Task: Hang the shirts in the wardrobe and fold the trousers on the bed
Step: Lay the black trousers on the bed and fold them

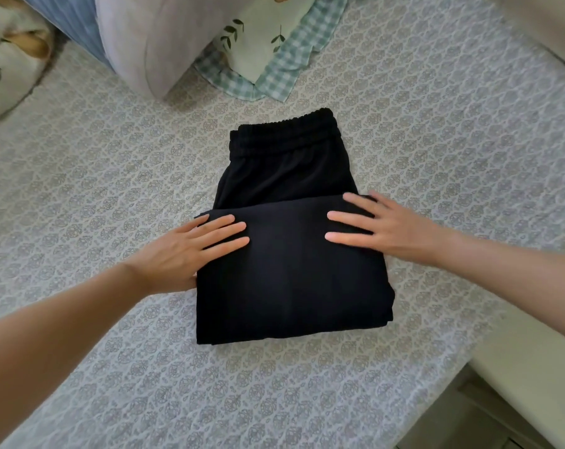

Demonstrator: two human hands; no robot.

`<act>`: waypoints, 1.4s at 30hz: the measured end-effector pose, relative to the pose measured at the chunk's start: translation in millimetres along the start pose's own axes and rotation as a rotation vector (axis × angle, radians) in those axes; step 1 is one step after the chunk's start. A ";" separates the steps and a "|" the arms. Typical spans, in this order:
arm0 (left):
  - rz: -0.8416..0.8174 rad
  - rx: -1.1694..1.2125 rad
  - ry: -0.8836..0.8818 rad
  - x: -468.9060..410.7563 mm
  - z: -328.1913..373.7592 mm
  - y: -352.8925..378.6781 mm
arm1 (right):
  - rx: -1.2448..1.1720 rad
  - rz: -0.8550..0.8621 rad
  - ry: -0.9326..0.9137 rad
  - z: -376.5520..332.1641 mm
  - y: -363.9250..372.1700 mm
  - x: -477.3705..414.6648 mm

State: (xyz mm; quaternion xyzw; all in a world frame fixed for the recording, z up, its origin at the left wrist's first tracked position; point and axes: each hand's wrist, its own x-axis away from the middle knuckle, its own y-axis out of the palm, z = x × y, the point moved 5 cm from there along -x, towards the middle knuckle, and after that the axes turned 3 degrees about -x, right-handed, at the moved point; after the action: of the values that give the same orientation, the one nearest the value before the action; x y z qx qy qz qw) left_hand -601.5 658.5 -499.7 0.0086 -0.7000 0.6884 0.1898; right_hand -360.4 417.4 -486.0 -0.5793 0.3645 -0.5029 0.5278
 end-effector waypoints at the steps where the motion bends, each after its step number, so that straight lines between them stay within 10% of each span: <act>1: 0.001 -0.003 0.000 -1.5 -1.5 1.3 | -0.008 -0.032 -0.014 7.3 1.3 -3.1; 19: 0.059 0.146 -0.054 7.2 20.6 -11.3 | -0.159 0.096 -0.029 -12.0 -6.2 3.3; 25: 0.077 0.576 -0.216 27.3 54.9 -23.5 | -0.431 0.035 -0.033 -29.9 -15.5 29.2; 30: 0.027 1.161 -0.675 32.0 35.4 -15.8 | -1.098 -0.118 0.507 -22.0 2.9 36.2; 34: 0.227 1.654 -1.125 27.5 24.5 -3.5 | -1.580 0.078 0.896 -13.7 -4.8 13.5; 42: 0.484 1.543 -1.330 15.6 48.5 5.3 | -1.358 0.276 1.248 -12.9 7.7 -7.0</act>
State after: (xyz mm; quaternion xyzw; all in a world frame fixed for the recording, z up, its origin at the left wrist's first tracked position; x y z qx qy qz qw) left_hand -629.8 615.8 -499.5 0.3639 -0.0171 0.8243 -0.4335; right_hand -373.6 419.6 -495.8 -0.3403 0.8638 -0.3351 -0.1606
